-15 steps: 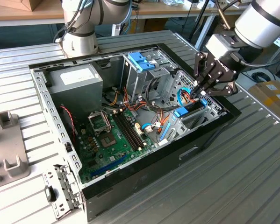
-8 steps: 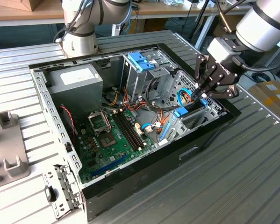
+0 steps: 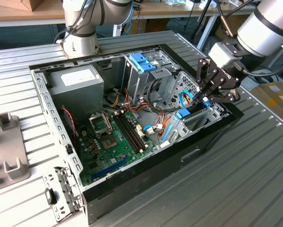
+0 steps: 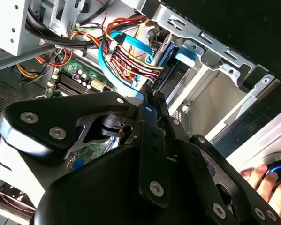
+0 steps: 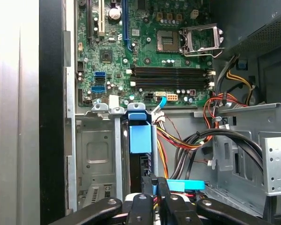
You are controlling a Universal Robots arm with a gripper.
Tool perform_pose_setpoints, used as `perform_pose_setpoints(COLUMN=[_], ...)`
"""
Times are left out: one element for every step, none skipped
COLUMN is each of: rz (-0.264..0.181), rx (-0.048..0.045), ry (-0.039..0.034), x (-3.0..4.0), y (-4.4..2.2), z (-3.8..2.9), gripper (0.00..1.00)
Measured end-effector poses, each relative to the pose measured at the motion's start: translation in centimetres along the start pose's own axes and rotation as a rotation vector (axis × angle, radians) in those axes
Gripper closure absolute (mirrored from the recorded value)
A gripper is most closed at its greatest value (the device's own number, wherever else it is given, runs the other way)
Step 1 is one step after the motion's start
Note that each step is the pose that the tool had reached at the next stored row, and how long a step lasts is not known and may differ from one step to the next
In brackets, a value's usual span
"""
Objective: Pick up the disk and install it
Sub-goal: 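Insert the second disk wire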
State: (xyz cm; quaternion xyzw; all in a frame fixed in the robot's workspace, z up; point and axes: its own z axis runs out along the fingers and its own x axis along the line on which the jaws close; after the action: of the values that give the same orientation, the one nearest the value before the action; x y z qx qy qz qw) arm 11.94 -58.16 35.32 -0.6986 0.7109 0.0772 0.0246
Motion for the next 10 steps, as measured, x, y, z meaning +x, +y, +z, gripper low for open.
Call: perform_pose_setpoints(rz=[0.0,0.0,0.0,0.0,0.0,0.0,0.0,0.0,0.0,0.0], rx=[0.0,0.0,0.0,0.0,0.0,-0.0001,0.0,0.0,-0.0001,0.0], ry=[-0.0005,-0.0007,-0.0006,-0.0007,-0.0007,-0.0007,-0.0007,-0.0006,-0.0005,-0.0006], x=[0.06,0.09,0.13,0.17,0.19,0.22,0.25,0.27,0.28,0.29], y=[-0.01,-0.01,-0.01,-0.02,-0.02,-0.02,-0.03,-0.03,-0.03,-0.03], z=[0.08,0.12,0.15,0.18,0.2,0.23,0.26,0.28,0.3,0.35], gripper=[0.84,0.84,0.84,0.84,0.84,0.84,0.84,0.84,0.84,0.84])
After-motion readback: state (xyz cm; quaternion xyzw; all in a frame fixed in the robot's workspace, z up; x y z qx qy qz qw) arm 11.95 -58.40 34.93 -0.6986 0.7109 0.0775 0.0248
